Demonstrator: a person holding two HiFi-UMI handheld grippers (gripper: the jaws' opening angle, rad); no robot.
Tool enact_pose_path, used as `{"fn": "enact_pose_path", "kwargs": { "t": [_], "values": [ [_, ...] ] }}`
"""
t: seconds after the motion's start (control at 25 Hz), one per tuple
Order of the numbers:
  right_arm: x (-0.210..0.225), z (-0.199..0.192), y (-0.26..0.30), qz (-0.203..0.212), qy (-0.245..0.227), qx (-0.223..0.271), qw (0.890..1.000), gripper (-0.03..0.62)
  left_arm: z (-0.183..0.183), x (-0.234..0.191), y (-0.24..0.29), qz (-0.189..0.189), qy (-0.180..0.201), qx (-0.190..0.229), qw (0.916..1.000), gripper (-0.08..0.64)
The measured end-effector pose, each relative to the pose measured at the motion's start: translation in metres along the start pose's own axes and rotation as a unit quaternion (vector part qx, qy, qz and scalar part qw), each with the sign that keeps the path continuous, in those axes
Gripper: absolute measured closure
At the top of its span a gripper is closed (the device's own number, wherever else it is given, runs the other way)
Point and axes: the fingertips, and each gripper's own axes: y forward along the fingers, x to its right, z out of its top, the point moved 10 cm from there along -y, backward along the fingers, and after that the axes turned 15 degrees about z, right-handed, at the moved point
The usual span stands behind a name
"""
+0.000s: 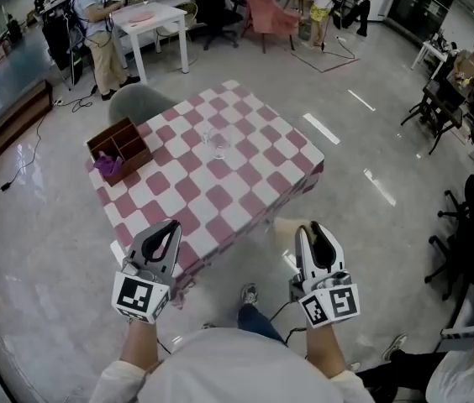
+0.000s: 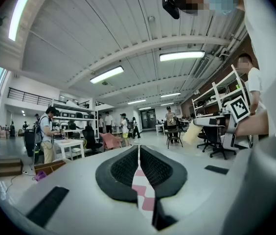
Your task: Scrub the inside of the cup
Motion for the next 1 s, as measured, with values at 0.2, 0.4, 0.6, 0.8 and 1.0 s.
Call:
{"fn": "enact_pose_path", "kwargs": {
  "t": [0.2, 0.4, 0.6, 0.8, 1.0],
  "values": [
    [0.053, 0.001, 0.023, 0.026, 0.003, 0.002, 1.0, 0.492, 0.003, 0.014, 0.047, 0.018, -0.002, 0.001, 0.9998, 0.52],
    [0.095, -0.001, 0.041, 0.068, 0.004, 0.0, 0.998, 0.492, 0.009, 0.031, 0.079, 0.046, 0.0, 0.003, 0.9989, 0.52],
    [0.125, -0.007, 0.056, 0.095, 0.017, 0.001, 0.995, 0.492, 0.005, 0.041, 0.096, 0.071, -0.002, -0.006, 0.9975, 0.52],
    [0.142, -0.015, 0.073, 0.111, 0.032, 0.001, 0.993, 0.492, 0.002, 0.04, 0.11, 0.088, -0.002, -0.018, 0.996, 0.52],
    [0.155, -0.021, 0.093, 0.118, 0.035, 0.0, 0.992, 0.492, -0.003, 0.032, 0.132, 0.088, -0.003, -0.019, 0.9959, 0.52]
  ]
}}
